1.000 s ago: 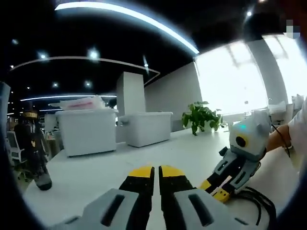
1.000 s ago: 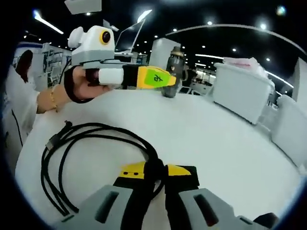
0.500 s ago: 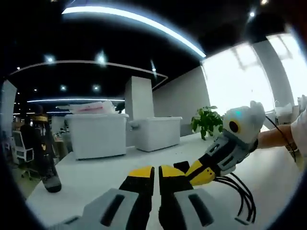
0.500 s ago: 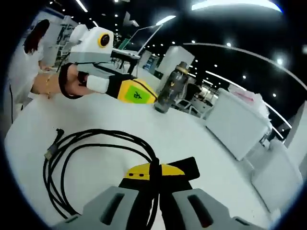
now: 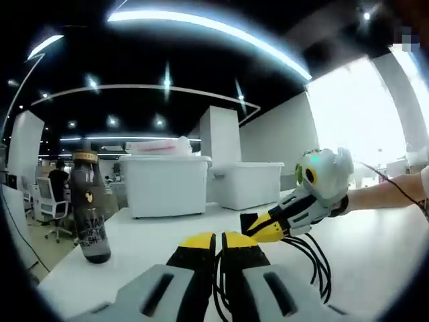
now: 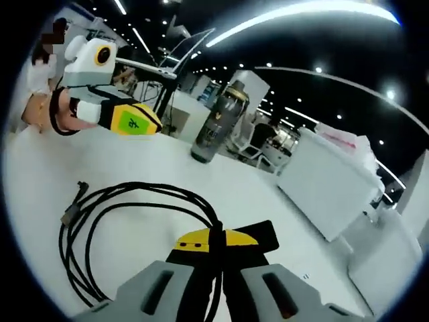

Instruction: Coil the Type-C to USB data cable on the desktop and secure it with Velcro straps.

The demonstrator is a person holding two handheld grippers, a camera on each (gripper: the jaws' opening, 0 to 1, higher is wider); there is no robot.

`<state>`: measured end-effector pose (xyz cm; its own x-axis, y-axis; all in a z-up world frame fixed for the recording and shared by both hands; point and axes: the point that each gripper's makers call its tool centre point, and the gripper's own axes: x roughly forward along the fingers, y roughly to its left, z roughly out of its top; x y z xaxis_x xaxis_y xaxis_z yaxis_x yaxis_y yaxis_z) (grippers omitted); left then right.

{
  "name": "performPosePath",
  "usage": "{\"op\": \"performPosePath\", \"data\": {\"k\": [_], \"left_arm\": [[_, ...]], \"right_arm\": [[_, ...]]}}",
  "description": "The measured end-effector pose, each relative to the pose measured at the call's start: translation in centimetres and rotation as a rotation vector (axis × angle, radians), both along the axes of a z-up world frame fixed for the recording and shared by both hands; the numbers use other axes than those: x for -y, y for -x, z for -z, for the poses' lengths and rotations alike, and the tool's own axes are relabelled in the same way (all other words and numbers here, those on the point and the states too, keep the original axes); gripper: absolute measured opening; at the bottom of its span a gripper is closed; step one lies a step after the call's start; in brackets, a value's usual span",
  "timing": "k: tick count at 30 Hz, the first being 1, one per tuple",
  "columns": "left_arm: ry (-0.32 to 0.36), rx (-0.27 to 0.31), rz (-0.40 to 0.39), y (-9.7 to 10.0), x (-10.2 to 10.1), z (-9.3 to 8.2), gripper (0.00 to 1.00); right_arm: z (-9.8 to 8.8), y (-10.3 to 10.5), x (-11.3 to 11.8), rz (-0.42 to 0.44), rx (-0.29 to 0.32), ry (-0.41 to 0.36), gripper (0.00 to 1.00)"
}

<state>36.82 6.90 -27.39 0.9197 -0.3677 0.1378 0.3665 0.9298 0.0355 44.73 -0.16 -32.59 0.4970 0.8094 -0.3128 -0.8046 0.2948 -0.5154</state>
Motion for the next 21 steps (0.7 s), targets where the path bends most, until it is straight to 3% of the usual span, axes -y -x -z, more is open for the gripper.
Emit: {"op": "performPosePath", "data": {"k": [2,5,8,12,15,21], "left_arm": [[0.013,0.002,-0.003,0.0,-0.1,-0.1,0.06],[0.022,0.001,-0.004,-0.1,-0.2,-0.2,0.06],[0.027,-0.001,-0.013,-0.2,-0.5,-0.1,0.06],[0.059,-0.008,-0.023,-0.4,-1.1,-0.1,0.06],[0.052,-0.013,-0.034,-0.6,-1.3,0.3,0.06],[0.022,-0.028,-0.051,-1.1,-1.4,1.3,0.07]], "right_arm": [[0.4,-0.4,-0.3,0.0,-0.028,-0.027,0.04],[0.4,-2.5,-0.4,0.068,-0.069,-0.121,0.06],[-0.8,-4.1,-0.1,0.158,-0.198,-0.347,0.13],[-3.7,-5.6,1.9,0.226,-0.302,-0.569,0.14],[-4.7,-5.6,4.1,0.264,-0.344,-0.608,0.17],[-6.8,-2.9,8.3,0.274,-0.328,-0.699,0.17]]}}
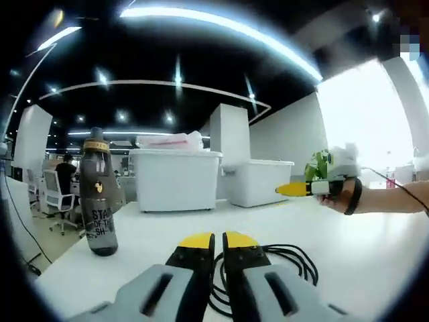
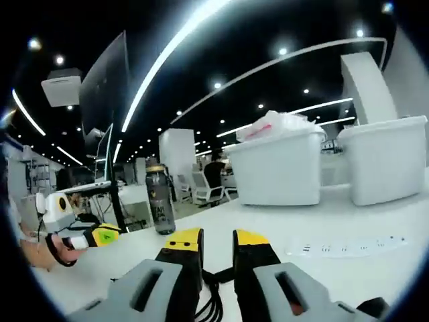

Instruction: Coil the Type-C to USB data cable on the desktop and secure it with Velcro straps.

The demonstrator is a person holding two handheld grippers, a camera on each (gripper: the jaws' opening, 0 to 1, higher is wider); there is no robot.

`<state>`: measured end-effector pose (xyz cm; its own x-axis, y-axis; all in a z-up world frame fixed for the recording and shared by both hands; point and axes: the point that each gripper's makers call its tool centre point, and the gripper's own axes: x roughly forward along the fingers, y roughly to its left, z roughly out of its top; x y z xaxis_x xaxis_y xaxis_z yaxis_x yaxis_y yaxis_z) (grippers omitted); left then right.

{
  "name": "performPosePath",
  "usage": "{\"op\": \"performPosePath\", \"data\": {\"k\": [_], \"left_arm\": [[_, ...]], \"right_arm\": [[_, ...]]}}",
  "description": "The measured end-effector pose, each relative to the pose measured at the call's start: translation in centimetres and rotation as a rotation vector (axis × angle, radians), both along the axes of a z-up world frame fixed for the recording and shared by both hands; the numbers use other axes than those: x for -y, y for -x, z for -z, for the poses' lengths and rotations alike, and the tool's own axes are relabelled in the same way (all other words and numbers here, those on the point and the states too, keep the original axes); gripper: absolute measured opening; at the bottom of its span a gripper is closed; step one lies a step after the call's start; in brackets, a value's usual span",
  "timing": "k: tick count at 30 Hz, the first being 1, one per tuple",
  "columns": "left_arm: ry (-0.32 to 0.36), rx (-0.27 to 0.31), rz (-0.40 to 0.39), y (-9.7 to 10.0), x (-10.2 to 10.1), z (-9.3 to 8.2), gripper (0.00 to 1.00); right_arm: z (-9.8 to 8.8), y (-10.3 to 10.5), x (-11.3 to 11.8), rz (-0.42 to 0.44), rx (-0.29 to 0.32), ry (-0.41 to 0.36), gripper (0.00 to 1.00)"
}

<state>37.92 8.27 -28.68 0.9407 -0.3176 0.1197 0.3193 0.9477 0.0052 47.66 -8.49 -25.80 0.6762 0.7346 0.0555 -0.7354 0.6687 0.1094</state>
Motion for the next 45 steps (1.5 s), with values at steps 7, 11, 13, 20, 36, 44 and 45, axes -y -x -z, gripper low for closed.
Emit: {"op": "performPosePath", "data": {"k": [7,11,13,20,36,44,45], "left_arm": [[-0.009,0.033,-0.003,0.6,-0.1,-1.0,0.07],[0.03,0.096,-0.035,1.4,-0.6,-3.1,0.08],[0.064,0.136,-0.044,2.0,-0.8,-4.4,0.1],[0.039,0.184,-0.101,3.2,-0.8,-4.6,0.19],[-0.114,0.077,-0.083,1.4,1.7,0.8,0.4],[-0.07,0.083,-0.093,2.3,1.2,-0.3,0.41],[-0.074,0.087,-0.097,2.5,1.1,-0.4,0.41]], "right_arm": [[-2.0,5.6,8.2,0.108,0.026,-0.098,0.16],[-2.5,7.4,13.4,0.217,0.04,-0.133,0.17],[-2.7,7.8,15.4,0.274,0.09,-0.096,0.17],[-0.9,7.3,18.3,0.39,0.092,-0.135,0.27],[2.6,7.1,19.5,0.422,0.059,-0.057,0.53],[1.9,8.2,18.4,0.432,0.167,0.076,0.58],[1.9,8.3,18.1,0.422,0.164,0.073,0.6]]}}
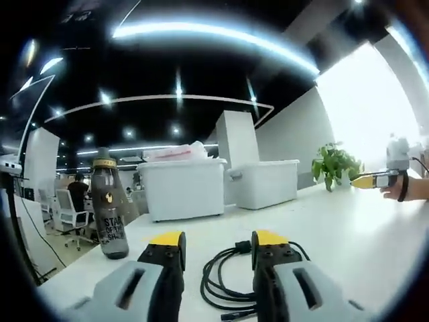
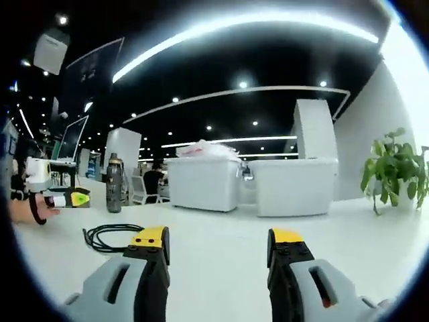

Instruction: Coil the Type-C to USB data cable on the desktop and secure it with Velcro straps.

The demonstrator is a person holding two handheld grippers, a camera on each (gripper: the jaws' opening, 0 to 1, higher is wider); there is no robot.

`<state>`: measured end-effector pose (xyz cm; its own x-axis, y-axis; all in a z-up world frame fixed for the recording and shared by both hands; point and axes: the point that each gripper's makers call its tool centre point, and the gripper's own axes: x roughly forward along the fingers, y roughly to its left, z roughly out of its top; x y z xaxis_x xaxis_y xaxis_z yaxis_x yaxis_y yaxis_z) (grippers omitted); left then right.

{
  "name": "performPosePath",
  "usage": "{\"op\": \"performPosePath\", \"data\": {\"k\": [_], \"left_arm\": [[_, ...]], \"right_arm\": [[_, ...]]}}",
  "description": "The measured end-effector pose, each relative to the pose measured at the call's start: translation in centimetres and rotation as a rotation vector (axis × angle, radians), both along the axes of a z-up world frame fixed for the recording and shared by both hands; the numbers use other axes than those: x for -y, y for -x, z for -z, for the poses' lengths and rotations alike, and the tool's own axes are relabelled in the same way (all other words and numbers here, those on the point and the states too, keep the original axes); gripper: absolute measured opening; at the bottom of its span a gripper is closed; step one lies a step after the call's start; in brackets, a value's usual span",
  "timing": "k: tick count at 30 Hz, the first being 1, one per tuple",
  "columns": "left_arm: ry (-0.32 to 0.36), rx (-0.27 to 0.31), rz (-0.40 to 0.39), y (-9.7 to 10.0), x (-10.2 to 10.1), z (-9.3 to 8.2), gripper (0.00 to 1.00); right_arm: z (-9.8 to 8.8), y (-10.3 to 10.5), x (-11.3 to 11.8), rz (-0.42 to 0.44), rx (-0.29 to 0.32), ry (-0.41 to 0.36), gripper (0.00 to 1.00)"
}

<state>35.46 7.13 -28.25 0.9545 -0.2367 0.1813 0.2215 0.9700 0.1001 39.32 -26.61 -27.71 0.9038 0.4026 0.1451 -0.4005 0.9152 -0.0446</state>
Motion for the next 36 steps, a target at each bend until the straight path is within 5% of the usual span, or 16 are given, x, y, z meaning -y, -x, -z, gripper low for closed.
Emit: {"op": "performPosePath", "data": {"k": [7,10,15,21,24,26,28,30,34,36], "left_arm": [[-0.005,-0.003,-0.011,0.4,-0.2,-0.3,0.42],[-0.013,0.013,-0.023,0.6,-0.5,-0.8,0.42],[0.013,0.024,-0.009,0.9,-0.4,-1.4,0.42],[0.055,0.021,0.007,1.0,-0.4,-1.4,0.42],[0.046,0.024,0.008,1.0,-0.3,-1.4,0.42],[0.031,0.034,0.004,1.2,-0.1,-1.4,0.4],[0.016,0.046,0.007,1.4,0.2,-1.6,0.4],[0.007,0.055,0.015,1.5,0.4,-1.8,0.4],[-0.002,0.071,0.011,1.6,0.3,-2.2,0.4],[0.004,0.069,0.01,1.5,0.2,-2.1,0.4]], "right_arm": [[-0.7,0.4,0.5,0.028,0.013,-0.003,0.62],[-2.0,0.3,2.2,0.105,0.083,0.096,0.65],[-3.3,-0.4,6.4,0.259,0.113,0.072,0.66],[-2.0,-1.0,14.2,0.552,0.063,0.206,0.69],[-1.1,-0.5,17.8,0.636,0.022,0.121,0.69],[1.1,-0.3,19.5,0.68,-0.076,0.14,0.69],[2.3,-0.4,20.1,0.7,-0.131,0.16,0.68],[2.1,-0.5,19.9,0.696,-0.123,0.157,0.68],[-1.0,0.4,19.0,0.698,0.021,0.162,0.63],[-0.3,0.5,19.9,0.713,-0.006,0.132,0.62]]}}
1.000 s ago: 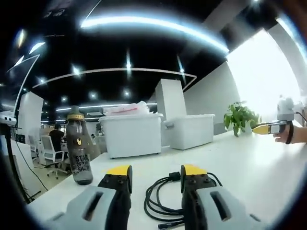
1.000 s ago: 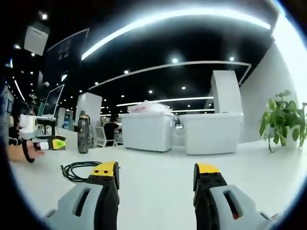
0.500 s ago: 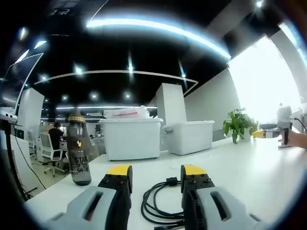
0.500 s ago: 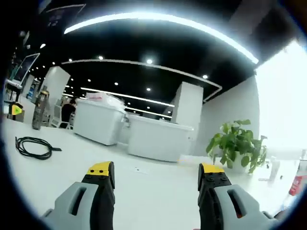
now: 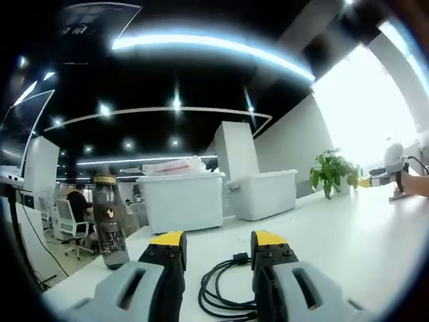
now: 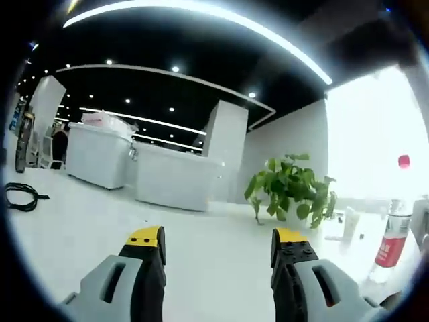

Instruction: Coil the Type-C to USB data cable on the desktop and secure it with Velcro straps.

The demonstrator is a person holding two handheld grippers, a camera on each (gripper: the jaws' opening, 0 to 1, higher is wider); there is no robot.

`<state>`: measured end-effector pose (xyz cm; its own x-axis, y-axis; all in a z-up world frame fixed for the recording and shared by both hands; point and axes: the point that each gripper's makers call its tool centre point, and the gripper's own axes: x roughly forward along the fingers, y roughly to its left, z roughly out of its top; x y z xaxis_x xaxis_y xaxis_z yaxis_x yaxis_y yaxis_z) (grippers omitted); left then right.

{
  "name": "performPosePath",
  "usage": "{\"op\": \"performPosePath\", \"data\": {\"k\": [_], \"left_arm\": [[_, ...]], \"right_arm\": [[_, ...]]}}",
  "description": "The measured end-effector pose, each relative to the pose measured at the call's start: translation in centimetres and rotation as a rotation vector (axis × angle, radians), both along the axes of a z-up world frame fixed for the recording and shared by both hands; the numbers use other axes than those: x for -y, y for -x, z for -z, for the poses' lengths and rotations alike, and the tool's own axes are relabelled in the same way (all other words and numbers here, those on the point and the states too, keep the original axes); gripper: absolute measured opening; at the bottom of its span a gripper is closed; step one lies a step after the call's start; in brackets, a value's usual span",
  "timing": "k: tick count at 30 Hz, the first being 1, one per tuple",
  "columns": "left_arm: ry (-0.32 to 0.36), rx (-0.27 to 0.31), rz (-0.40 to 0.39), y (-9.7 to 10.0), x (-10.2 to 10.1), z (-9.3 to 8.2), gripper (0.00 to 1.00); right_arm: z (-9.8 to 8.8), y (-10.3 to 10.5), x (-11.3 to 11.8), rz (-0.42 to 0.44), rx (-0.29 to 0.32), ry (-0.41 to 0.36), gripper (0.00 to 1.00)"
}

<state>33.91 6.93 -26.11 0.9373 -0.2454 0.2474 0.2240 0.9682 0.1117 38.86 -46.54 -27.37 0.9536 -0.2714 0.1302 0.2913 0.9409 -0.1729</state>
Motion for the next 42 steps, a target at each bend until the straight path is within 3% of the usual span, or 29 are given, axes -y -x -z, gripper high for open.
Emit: {"op": "performPosePath", "data": {"k": [2,3,7,9,11,12,14,16,18,21,24,27,29,31,33,36,42], "left_arm": [[0.013,-0.009,0.001,-0.1,-0.1,0.1,0.4],[0.018,-0.012,0.002,-0.1,-0.1,0.2,0.4],[0.019,-0.016,0.002,-0.2,-0.1,0.3,0.4],[0.019,-0.017,0.001,-0.2,0.0,0.3,0.4],[0.016,-0.02,0.001,-0.3,0.0,0.4,0.4],[0.017,-0.022,0.001,-0.3,0.0,0.5,0.4],[0.018,-0.026,0.0,-0.4,0.0,0.5,0.4],[0.023,-0.031,0.001,-0.5,-0.1,0.6,0.4],[0.025,-0.032,0.0,-0.5,-0.1,0.6,0.4],[0.024,-0.032,0.004,-0.5,0.1,0.6,0.4],[0.022,-0.026,0.021,-0.3,0.6,0.5,0.4],[0.018,-0.018,0.028,-0.1,0.9,0.3,0.4],[0.019,-0.016,0.027,-0.1,0.8,0.2,0.4],[0.024,-0.021,0.023,-0.2,0.6,0.3,0.4],[0.026,-0.025,0.022,-0.3,0.6,0.4,0.4],[0.026,-0.028,0.021,-0.3,0.6,0.5,0.4],[0.025,-0.034,0.013,-0.5,0.3,0.7,0.4]], "right_arm": [[2.2,-0.2,1.3,0.027,-0.084,-0.078,0.62],[2.5,-0.2,1.7,0.038,-0.099,-0.092,0.62],[-0.4,0.0,-0.2,-0.034,0.032,-0.097,0.62],[-1.4,0.1,-1.3,-0.039,0.04,0.026,0.61],[-1.7,0.0,-2.6,-0.07,0.052,0.068,0.61],[-1.6,-0.1,-2.9,-0.081,0.047,0.053,0.61],[-1.7,-0.2,-2.8,-0.083,0.045,0.059,0.62],[-2.1,0.4,-0.1,0.013,0.054,0.085,0.61],[-1.2,0.6,2.2,0.08,0.023,0.053,0.58],[3.2,0.0,3.4,0.071,-0.14,-0.154,0.56],[1.3,-0.1,2.6,0.072,-0.088,-0.019,0.56],[-1.1,0.5,1.2,0.043,0.037,0.005,0.51],[0.5,0.1,1.3,0.019,0.001,-0.105,0.49],[2.9,0.2,2.4,0.068,-0.123,-0.133,0.49],[1.7,0.1,2.0,0.059,-0.08,-0.067,0.49],[-0.1,0.2,0.0,0.003,-0.008,-0.042,0.49],[0.3,-0.2,-1.4,-0.034,-0.03,-0.008,0.49]]}}
